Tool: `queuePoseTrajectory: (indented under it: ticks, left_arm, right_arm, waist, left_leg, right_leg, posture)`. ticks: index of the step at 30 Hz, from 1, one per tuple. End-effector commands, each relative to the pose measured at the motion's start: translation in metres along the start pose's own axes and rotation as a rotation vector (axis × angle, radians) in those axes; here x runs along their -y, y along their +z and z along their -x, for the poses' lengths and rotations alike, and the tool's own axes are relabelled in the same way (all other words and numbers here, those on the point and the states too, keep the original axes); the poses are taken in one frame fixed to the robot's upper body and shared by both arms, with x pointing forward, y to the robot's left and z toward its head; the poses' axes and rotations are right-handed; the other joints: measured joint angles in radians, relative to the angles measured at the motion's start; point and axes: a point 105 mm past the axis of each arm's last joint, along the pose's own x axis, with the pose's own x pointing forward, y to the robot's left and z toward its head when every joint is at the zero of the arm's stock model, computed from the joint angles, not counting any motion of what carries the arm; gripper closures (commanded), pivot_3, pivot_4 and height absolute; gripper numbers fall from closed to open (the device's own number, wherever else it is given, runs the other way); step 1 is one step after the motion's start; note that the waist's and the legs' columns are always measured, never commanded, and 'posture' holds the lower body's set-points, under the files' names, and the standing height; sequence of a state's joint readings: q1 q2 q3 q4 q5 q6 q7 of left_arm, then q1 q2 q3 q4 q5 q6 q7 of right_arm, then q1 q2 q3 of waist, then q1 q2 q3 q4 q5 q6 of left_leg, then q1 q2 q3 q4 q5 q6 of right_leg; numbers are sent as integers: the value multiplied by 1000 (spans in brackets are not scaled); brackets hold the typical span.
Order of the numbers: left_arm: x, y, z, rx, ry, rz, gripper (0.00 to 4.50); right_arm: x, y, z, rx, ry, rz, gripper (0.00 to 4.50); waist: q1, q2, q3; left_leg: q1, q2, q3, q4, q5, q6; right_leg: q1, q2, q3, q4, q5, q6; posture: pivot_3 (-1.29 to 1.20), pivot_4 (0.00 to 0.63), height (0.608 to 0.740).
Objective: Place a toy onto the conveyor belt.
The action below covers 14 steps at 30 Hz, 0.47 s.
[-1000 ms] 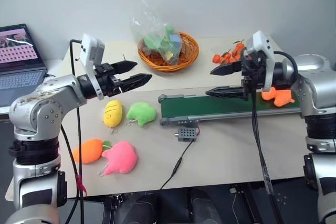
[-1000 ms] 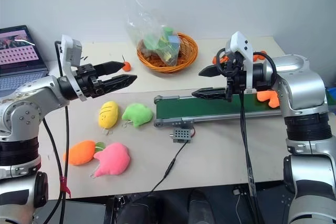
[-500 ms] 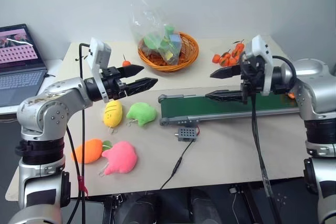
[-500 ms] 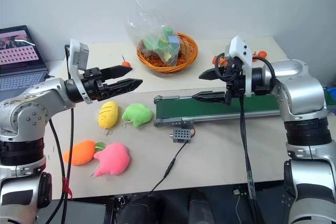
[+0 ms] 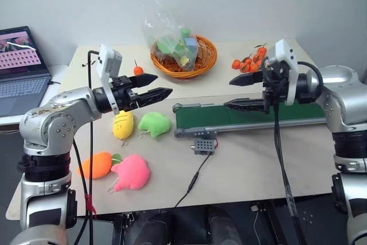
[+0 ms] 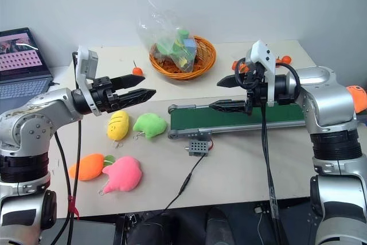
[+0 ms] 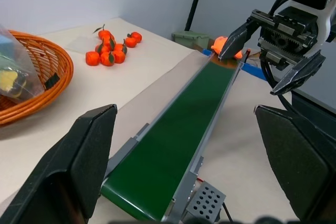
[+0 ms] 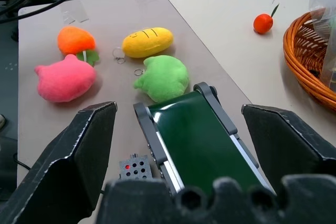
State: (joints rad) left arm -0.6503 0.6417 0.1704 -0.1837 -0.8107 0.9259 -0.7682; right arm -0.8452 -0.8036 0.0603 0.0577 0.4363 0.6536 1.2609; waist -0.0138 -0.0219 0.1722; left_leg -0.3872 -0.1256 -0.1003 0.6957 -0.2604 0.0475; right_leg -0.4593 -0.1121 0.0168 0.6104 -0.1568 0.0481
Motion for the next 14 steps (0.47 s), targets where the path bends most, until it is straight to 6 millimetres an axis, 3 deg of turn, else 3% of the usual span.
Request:
queuePoseTrajectory:
  ticks: [1,14]
  left_arm:
    - [8,7,1,9,-25,-37,28]
    - [7,0,1,-22,-6,-39,28]
  right_arm:
    - [0,11,6,29,-13,41,0]
    - [1,11,4,28,-16,38,0]
  waist:
    - [0,0,0]
    - [1,0,0]
  left_leg:
    - [0,0,0,0,0,0]
    - [0,0,0,0,0,0]
  right_leg:
    - [0,0,0,0,0,0]
    - [0,0,0,0,0,0]
  posture:
    - [0,150,740]
    - [0,150,740]
